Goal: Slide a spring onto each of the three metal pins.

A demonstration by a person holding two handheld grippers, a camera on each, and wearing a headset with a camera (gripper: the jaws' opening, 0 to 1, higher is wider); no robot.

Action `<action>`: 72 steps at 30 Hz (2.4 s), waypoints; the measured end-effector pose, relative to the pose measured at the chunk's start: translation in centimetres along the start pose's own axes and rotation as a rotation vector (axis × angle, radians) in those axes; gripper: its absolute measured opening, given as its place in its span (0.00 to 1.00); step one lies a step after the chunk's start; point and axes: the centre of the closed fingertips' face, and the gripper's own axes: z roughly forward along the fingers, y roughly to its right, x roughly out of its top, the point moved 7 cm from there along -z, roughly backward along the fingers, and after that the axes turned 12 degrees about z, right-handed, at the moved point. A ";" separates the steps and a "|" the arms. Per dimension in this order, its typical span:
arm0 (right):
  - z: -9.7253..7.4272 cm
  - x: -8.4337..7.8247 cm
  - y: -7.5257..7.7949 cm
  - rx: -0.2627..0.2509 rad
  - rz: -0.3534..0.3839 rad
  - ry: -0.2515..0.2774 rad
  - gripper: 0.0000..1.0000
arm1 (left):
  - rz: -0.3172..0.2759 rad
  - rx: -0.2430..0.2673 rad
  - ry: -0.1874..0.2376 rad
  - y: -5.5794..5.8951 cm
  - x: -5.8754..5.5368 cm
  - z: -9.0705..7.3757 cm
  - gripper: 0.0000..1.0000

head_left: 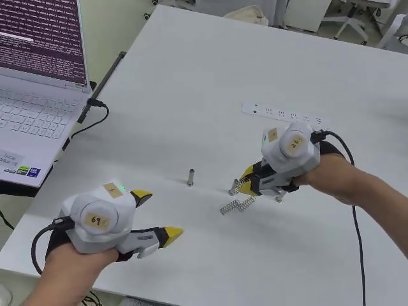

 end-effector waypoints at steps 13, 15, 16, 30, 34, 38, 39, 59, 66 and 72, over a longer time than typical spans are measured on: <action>1.9 2.7 1.9 0.013 -0.013 -0.023 0.09 | -0.006 -0.002 0.001 0.0 0.0 -0.2 0.54; 2.3 3.2 2.4 0.016 -0.016 -0.024 0.09 | -0.002 -0.005 0.000 0.1 0.0 -0.3 0.55; 2.4 3.4 2.4 0.017 -0.016 -0.024 0.09 | -0.002 -0.007 0.000 0.1 0.0 -0.3 0.55; 4.8 5.2 2.6 0.043 -0.055 -0.043 0.09 | -0.009 -0.021 -0.006 0.4 -0.1 -0.3 0.58; 5.1 5.6 2.8 0.041 -0.060 -0.041 0.09 | -0.009 -0.021 -0.010 0.5 -0.2 -0.3 0.59; 5.5 5.9 2.8 0.044 -0.064 -0.039 0.09 | -0.010 -0.022 -0.010 0.5 -0.1 -0.3 0.59; 5.7 6.1 2.8 0.044 -0.067 -0.039 0.09 | -0.009 -0.022 -0.010 0.5 -0.1 -0.3 0.59; 8.0 7.0 3.5 0.060 -0.098 -0.054 0.09 | -0.007 -0.034 -0.018 0.5 -0.3 -0.2 0.58; 8.4 7.0 3.3 0.062 -0.109 -0.065 0.09 | -0.015 -0.031 -0.022 0.5 -0.5 -0.4 0.58; 8.7 7.2 3.3 0.062 -0.114 -0.061 0.09 | -0.021 -0.030 -0.022 0.5 -0.7 -0.4 0.58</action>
